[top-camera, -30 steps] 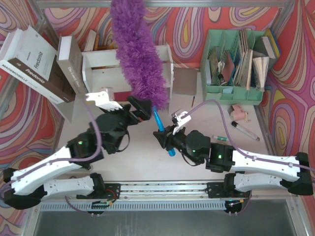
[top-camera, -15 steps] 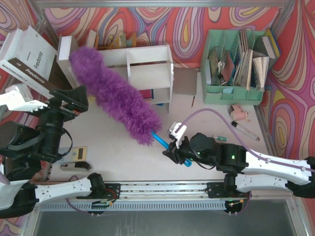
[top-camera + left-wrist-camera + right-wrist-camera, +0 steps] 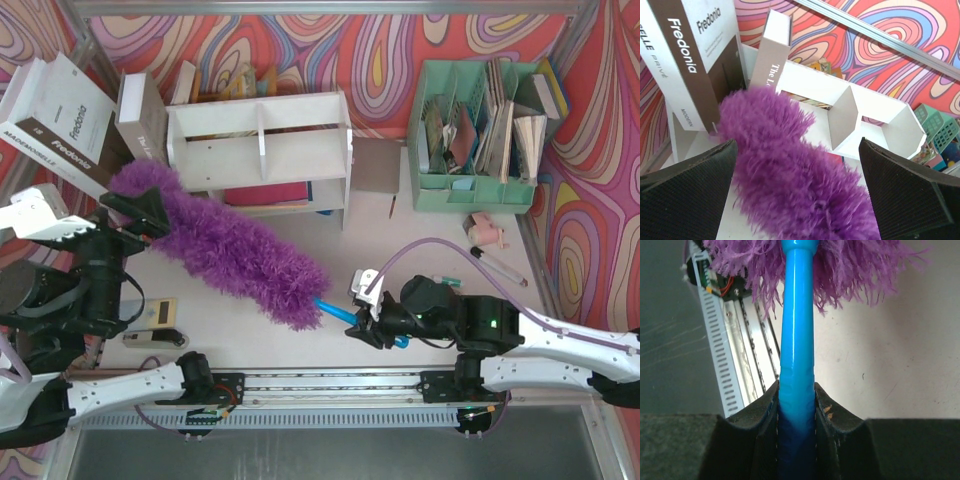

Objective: Dust the bookshelf with a duster

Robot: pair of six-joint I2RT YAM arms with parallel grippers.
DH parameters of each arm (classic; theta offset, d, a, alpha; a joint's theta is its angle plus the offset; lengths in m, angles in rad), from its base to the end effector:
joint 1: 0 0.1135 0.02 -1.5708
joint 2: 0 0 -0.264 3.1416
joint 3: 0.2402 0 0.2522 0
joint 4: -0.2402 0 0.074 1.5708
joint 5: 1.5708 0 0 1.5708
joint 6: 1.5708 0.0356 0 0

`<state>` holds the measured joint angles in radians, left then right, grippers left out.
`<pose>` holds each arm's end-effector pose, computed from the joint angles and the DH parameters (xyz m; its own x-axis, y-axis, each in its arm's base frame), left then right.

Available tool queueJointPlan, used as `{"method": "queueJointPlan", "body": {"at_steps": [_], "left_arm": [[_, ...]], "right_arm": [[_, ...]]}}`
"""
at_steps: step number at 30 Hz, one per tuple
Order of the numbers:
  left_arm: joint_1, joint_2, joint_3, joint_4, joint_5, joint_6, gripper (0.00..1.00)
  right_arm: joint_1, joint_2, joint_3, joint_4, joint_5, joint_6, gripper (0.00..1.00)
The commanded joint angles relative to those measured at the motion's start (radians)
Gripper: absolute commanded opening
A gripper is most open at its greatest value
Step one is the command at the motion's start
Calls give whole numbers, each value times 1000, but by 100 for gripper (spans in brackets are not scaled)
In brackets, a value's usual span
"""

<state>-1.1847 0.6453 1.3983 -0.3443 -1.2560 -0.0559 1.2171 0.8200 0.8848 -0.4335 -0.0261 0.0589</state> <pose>0.0407 -0.0102 0.5174 0.1518 -0.4193 -0.8951 -0.0333 0.9029 -0.4286 0.0624 0.1717 0.3428 -0.1803 -0.3185 -0.9306 -0.9372 0.3428 0.0643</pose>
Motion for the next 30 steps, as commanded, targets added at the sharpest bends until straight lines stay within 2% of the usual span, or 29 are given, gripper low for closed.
{"method": "queueJointPlan", "body": {"at_steps": [1,14,17,21,26,30], "left_arm": [[-2,-38,-26,61,-49,56,98],[-3,-56,-56,62,-64,36,98],[-2,-66,-64,67,-68,37,98],[-1,-83,-84,76,-74,37,98],[-2,-99,-94,63,-80,20,99],[-3,-108,-93,52,-80,10,99]], "right_arm": [[-1,-6,41,-60,-68,-51,0],[0,250,-31,146,-126,-8,0],[1,309,-36,164,-103,4,0],[0,366,-52,287,-40,71,0],[1,510,-5,486,48,212,0],[0,698,111,558,78,288,0]]}}
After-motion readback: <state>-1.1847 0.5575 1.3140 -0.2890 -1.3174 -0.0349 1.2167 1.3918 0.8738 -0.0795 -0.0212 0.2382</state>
